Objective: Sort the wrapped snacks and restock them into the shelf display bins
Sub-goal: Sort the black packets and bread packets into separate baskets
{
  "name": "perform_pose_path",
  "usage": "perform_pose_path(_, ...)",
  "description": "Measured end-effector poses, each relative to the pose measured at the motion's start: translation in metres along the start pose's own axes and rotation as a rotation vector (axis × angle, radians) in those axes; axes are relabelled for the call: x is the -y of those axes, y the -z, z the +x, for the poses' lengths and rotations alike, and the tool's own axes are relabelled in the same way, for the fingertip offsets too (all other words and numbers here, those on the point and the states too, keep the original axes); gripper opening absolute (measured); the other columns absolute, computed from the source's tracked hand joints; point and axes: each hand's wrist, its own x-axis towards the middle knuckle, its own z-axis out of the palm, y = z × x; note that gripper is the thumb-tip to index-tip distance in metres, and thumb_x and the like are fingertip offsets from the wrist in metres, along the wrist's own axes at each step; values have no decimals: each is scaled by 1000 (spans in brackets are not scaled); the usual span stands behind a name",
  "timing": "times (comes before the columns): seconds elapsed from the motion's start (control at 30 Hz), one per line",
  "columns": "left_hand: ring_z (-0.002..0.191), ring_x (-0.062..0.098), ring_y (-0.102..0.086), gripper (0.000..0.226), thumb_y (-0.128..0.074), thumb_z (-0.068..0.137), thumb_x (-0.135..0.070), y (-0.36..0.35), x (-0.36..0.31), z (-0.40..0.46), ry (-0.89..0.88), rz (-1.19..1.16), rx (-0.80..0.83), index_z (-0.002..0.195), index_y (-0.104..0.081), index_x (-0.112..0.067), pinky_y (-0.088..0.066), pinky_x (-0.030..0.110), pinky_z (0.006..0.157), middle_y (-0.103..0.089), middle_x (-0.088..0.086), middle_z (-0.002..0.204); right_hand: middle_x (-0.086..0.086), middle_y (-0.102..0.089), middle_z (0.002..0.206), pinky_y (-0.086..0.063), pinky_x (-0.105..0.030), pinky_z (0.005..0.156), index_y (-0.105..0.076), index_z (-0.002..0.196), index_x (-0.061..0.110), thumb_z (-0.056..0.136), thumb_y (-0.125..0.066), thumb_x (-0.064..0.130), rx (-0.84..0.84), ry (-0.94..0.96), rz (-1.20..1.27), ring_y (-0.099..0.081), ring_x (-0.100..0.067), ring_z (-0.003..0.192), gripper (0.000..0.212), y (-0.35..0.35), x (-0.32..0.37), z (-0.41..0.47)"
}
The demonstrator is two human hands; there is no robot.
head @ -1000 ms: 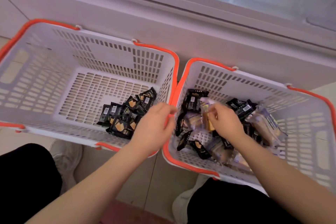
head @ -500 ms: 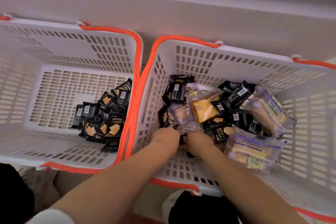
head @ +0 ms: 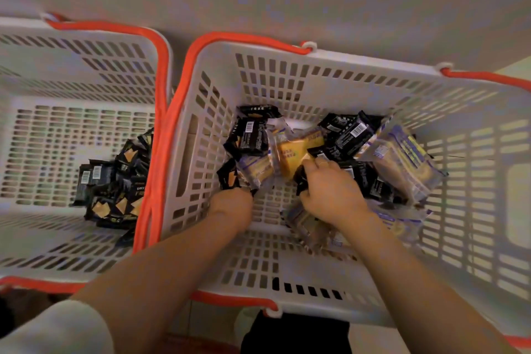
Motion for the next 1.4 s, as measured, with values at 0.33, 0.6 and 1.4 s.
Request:
perform_pose_path(0.33,116,27,-44,43,-44,93,-23,33,9,7,-275,492,-204,133,-37,-7,-36,34,90,-46,14,131,-11,-37,136,-35,-40,98,-32,136,14,85,-57,34,266,186,-249,-33,-29,127,61,-21,-30,9)
perform_pose_path(0.6,136,31,-20,46,-30,99,-22,23,15,13,-252,716,-124,142,-24,-6,-13,44,113,-27,15,146,-9,-25,150,-26,-38,111,-15,146,18,70,-75,46,338,147,-199,-21,-27,139,101,-25,-39,12)
perform_pose_path(1.4,79,-8,-57,39,-58,86,-40,78,36,-91,-343,-875,-604,121,-48,-28,-42,7,62,-60,-22,92,41,-40,116,-31,5,84,-31,134,35,59,-84,39,-351,37,914,-39,30,103,92,34,16,-39)
